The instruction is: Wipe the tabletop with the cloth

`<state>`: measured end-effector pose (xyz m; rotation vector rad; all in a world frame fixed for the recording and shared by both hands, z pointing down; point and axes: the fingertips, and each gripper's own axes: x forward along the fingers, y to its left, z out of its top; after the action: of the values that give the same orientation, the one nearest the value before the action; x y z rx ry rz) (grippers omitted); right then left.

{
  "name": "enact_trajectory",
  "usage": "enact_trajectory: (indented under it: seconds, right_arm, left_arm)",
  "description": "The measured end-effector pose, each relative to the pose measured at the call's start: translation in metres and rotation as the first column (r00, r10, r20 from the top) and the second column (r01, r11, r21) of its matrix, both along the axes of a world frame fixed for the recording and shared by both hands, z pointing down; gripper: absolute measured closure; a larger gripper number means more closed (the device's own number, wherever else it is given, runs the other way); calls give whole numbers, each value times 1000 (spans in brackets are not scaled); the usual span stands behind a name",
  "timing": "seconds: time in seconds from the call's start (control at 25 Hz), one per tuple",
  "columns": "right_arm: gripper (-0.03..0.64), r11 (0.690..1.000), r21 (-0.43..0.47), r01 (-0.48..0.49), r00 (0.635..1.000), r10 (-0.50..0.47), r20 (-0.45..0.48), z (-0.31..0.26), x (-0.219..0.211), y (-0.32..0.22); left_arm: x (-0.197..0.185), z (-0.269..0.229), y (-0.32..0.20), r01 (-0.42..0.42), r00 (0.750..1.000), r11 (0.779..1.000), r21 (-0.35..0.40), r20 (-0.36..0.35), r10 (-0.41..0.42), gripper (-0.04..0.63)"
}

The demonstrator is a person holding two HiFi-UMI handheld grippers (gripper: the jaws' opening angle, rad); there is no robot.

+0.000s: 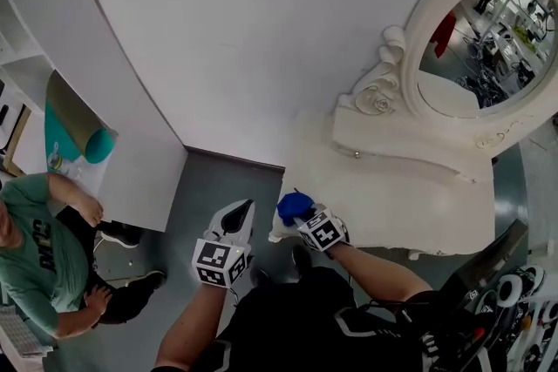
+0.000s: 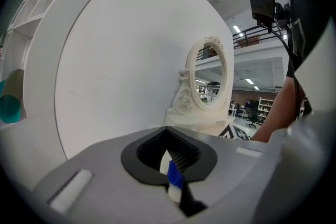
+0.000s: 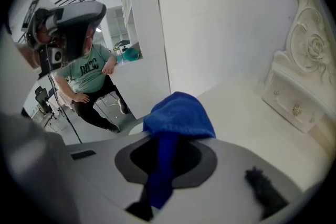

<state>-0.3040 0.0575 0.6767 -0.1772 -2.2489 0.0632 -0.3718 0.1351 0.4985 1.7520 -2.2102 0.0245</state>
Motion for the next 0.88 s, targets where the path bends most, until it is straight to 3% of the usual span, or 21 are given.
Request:
enact_trajectory:
  seconds: [0.32, 0.4, 0.6, 0.72, 0.88]
  right_arm:
    - [563, 991, -132, 10, 998, -17, -53, -2, 22, 16]
    - [563, 988, -151, -34, 999, 31, -18, -14, 15, -4]
    - [563, 980, -72, -188, 974, 195, 117, -47, -21, -99]
    - [563, 964, -24, -264, 958, 265, 111, -47, -34, -148]
    - [563, 957, 13, -290, 955, 289, 71, -27, -49, -183]
  left_arm:
    - [12, -2, -8, -29, 1000, 1000, -4, 11, 29, 589]
    - [15, -2, -9, -41, 999, 999, -3, 12, 41, 589]
    - [12, 1, -16, -17, 1000, 999, -40, 17, 18, 589]
    - [11, -4, -24, -15, 999, 999, -50, 27, 17, 589]
    - [11, -3, -29, -21, 999, 996, -81, 44, 24, 589]
